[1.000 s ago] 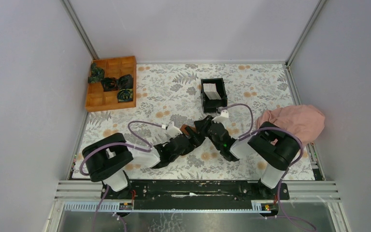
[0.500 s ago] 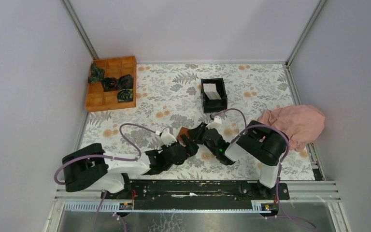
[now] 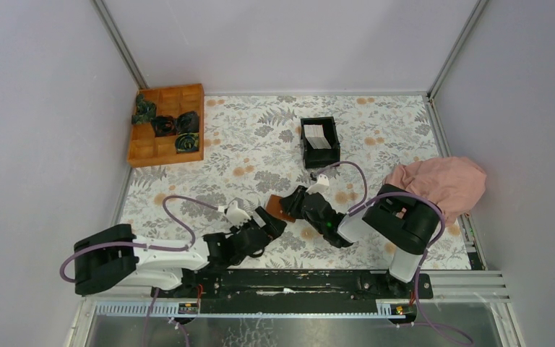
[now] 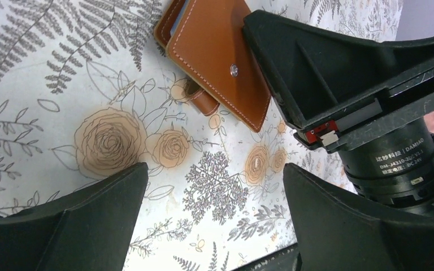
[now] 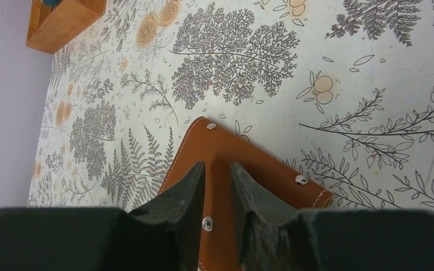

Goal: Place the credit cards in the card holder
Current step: Close the card holder at the center of the board.

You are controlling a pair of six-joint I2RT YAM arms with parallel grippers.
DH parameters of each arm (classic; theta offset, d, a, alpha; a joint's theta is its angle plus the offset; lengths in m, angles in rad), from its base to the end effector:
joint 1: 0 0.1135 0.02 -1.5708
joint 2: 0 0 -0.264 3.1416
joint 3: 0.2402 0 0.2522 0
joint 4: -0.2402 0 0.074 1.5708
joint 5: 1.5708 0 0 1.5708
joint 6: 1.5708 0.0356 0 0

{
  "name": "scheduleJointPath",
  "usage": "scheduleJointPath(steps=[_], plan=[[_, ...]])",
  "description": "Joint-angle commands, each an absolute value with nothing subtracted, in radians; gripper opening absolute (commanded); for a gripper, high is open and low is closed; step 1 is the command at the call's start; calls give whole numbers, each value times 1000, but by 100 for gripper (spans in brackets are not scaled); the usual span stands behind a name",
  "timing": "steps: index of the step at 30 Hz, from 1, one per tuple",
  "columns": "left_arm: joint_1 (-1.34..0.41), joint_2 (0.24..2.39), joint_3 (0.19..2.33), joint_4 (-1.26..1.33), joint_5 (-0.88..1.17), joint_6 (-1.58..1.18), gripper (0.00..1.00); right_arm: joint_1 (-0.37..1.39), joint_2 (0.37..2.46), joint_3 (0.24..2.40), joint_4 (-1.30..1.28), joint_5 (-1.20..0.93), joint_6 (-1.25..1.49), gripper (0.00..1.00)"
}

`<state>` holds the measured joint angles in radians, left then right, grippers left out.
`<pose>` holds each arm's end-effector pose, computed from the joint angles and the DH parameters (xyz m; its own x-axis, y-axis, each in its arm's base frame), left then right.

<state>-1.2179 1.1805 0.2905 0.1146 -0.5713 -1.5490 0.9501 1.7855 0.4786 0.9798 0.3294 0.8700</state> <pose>0.0853 -0.1759 0.1323 -0.6610 -0.6386 -0.3940 -0.2276 0.6709 -0.7057 0.1839 0.2374 0.1160 -0.5727 0.4426 -0.6901 -0.2386 0.7153 0.6568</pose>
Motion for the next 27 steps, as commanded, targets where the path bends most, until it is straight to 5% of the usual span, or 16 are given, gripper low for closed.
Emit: scheduleJointPath(steps=[1,7,14,27], plan=[[-1236,1317,273,-52,-660,-1432,99,961,1803,455,735,347,848,31],[-1279,1510,383,-87,-786,-1384,79,961,1789,456,712,363,853,30],[-1324,1659,434,-136,-886,-1440,69,961,1799,459,715,351,853,29],[-1410,1813,547,-384,-1030,-1569,63,960,1809,481,698,338,852,28]])
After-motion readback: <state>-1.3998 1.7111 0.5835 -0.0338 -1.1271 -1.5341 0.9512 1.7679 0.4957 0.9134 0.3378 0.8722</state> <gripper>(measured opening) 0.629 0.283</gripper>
